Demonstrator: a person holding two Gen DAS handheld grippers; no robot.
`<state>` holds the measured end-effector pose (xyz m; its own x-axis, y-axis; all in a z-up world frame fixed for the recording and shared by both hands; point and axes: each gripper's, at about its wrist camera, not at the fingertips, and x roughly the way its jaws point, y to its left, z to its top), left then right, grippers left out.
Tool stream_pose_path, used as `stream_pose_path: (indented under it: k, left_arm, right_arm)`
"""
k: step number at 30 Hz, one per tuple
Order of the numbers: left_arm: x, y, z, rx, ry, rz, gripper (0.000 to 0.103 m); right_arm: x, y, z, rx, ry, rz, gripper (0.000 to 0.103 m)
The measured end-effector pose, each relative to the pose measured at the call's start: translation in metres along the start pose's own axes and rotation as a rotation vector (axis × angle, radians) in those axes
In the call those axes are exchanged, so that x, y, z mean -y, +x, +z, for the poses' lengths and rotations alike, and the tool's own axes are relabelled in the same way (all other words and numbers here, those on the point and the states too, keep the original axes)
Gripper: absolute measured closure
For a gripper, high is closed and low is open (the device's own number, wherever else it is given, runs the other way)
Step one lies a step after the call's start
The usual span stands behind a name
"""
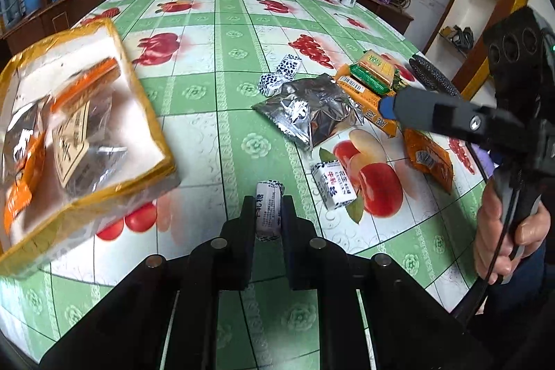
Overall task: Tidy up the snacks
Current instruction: 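Grasp a white wrapped candy with left tool while right tool grasps another white candy, then carry both white candies over the yellow tray and open both tools to drop them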
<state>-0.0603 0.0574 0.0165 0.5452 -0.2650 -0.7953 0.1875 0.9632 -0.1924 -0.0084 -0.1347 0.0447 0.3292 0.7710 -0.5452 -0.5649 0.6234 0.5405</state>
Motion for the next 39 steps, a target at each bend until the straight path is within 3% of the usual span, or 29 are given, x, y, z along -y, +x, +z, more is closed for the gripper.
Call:
stream_pose_path:
  k: [9, 17, 23, 27, 30, 33, 39]
  left_arm:
    - [-0.017, -0.011, -0.010, 0.017, -0.026, -0.038, 0.092]
    - [-0.020, -0.014, -0.013, 0.032, -0.023, -0.059, 0.092]
    - [-0.029, -0.028, -0.015, 0.063, -0.048, -0.061, 0.092]
    - [-0.039, -0.046, -0.015, 0.106, -0.071, -0.063, 0.092]
    - [-0.050, -0.058, -0.015, 0.137, -0.091, -0.062, 0.092]
    - [-0.063, -0.069, -0.015, 0.167, -0.118, -0.062, 0.092]
    - [-0.096, -0.089, -0.013, 0.225, -0.181, -0.031, 0.092]
  right_arm:
    - [-0.005, 0.001, -0.005, -0.010, 0.019, -0.053, 0.032]
    - [-0.004, 0.015, -0.014, -0.108, 0.040, -0.125, 0.034]
    - [-0.022, 0.038, -0.020, -0.185, -0.021, -0.184, 0.038]
    - [-0.032, 0.051, -0.026, -0.224, -0.078, -0.266, 0.046]
    - [-0.039, 0.057, -0.030, -0.236, -0.127, -0.337, 0.057]
    - [-0.043, 0.059, -0.032, -0.237, -0.159, -0.389, 0.078]
    - [-0.044, 0.055, -0.029, -0.225, -0.147, -0.358, 0.083]
